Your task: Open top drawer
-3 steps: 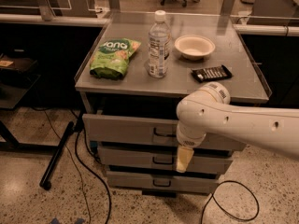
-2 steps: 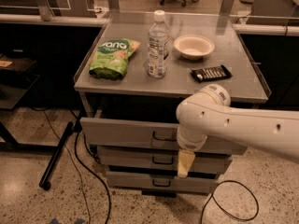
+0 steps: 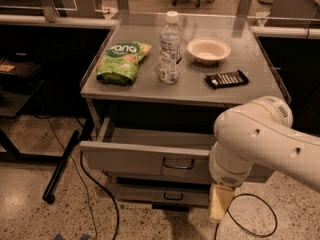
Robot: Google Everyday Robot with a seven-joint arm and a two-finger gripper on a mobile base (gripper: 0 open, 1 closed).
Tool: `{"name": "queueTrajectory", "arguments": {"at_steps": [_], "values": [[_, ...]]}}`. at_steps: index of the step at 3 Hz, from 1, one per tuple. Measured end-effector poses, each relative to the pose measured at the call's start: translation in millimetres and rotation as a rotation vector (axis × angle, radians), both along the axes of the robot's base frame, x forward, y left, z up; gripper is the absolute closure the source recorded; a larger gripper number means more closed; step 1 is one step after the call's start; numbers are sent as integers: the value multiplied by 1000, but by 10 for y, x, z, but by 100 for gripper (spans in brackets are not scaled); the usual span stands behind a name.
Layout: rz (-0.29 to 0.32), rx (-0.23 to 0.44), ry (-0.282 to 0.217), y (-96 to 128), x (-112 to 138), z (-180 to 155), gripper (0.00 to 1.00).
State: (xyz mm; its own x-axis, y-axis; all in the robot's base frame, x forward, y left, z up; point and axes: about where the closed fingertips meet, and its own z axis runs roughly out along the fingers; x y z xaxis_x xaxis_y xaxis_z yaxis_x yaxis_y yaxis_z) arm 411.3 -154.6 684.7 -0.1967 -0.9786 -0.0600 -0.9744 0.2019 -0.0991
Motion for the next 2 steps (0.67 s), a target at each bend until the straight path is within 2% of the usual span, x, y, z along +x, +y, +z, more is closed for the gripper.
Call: {"name": "queueTrajectory", "arguments": {"at_steps": [1, 2], "values": [[-20, 16, 28, -127, -344, 180, 0], [-27, 24, 13, -126, -294, 199, 0]]}}
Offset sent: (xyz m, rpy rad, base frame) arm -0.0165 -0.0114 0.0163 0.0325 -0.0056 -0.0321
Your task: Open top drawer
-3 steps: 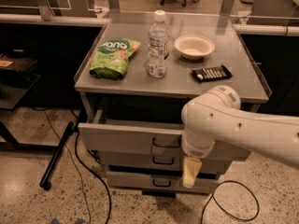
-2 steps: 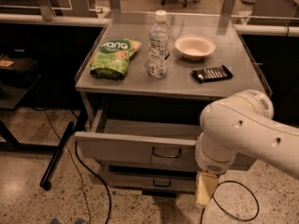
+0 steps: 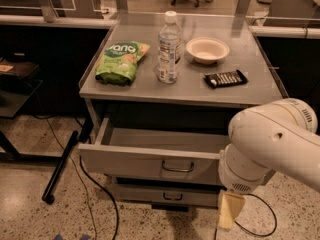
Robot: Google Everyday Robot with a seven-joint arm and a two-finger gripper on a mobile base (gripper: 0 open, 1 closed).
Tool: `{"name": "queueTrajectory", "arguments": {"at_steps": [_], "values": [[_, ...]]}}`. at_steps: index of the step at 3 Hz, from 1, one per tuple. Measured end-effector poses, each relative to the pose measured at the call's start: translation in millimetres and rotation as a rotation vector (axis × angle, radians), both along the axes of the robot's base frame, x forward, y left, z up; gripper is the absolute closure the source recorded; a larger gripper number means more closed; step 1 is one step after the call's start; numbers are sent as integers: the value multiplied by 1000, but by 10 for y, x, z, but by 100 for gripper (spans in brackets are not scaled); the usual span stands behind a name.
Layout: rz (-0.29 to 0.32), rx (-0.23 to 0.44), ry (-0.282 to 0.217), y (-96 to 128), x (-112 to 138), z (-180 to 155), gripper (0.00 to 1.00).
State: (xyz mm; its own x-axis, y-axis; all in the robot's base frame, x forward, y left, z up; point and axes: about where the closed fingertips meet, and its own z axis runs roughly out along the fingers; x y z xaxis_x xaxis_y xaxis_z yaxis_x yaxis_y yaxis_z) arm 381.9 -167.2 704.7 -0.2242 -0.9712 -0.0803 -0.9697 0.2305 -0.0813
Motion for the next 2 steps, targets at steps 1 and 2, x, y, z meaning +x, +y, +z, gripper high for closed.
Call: {"name": "queueTrajectory", "arguments": {"at_steps": [1, 2], "values": [[-18, -6, -47, -21, 200, 25, 0], [-32, -31, -71, -14, 405, -56, 0]]}}
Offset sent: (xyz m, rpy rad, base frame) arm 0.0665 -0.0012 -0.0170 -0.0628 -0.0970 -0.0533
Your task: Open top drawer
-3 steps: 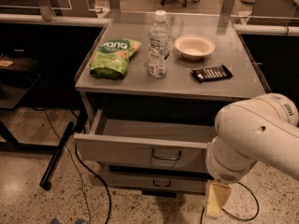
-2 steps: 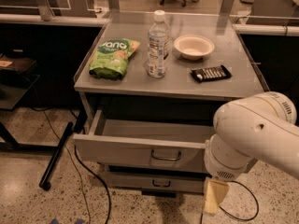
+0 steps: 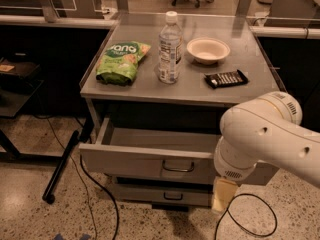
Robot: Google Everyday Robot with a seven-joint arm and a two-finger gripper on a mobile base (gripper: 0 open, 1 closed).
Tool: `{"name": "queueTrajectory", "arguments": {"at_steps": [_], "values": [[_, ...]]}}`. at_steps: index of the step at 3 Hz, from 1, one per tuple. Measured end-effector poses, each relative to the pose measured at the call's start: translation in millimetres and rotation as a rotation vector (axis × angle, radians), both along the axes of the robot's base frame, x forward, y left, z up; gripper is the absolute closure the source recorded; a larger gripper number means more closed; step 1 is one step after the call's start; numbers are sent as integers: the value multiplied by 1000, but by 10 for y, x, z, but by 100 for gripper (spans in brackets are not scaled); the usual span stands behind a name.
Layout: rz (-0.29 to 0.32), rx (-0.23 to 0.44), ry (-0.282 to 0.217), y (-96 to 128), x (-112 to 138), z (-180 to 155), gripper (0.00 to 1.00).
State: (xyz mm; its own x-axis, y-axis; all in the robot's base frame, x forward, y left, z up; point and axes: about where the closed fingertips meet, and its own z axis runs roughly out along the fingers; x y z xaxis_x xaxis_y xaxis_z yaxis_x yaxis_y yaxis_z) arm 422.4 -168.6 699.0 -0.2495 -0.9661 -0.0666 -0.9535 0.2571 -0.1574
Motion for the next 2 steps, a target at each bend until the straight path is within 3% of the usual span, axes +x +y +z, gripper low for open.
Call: {"name": "queueTrajectory", "arguments": {"at_steps": [2], "values": [[-4, -50, 14, 47, 211, -355, 0]]}}
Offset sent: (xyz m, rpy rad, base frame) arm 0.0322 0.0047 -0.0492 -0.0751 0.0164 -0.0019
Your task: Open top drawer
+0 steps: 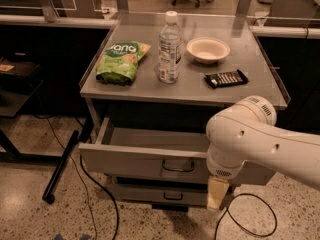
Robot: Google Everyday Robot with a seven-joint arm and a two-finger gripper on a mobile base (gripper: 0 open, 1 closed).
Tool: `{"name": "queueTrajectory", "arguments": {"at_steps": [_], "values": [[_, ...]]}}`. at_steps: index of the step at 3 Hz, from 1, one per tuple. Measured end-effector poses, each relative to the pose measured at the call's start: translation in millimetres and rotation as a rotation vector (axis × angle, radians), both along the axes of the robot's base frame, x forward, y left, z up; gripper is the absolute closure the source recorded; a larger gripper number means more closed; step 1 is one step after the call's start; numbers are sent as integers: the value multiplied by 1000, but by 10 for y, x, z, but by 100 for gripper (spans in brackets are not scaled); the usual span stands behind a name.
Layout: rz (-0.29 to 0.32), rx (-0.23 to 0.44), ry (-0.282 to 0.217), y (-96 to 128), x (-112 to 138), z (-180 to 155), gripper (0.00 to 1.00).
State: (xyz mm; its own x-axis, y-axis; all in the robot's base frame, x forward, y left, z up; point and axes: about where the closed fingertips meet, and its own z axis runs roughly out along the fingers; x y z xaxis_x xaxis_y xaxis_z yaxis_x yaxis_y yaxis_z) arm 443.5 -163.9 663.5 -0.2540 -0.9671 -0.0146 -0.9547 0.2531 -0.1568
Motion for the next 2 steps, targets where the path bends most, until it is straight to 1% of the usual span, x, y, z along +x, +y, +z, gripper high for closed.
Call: {"name": "queueTrajectory", "arguments": {"at_steps": [1, 2], "values": [[3, -17, 24, 62, 73, -167, 0], [18, -32, 55, 85, -20, -290, 0]]}}
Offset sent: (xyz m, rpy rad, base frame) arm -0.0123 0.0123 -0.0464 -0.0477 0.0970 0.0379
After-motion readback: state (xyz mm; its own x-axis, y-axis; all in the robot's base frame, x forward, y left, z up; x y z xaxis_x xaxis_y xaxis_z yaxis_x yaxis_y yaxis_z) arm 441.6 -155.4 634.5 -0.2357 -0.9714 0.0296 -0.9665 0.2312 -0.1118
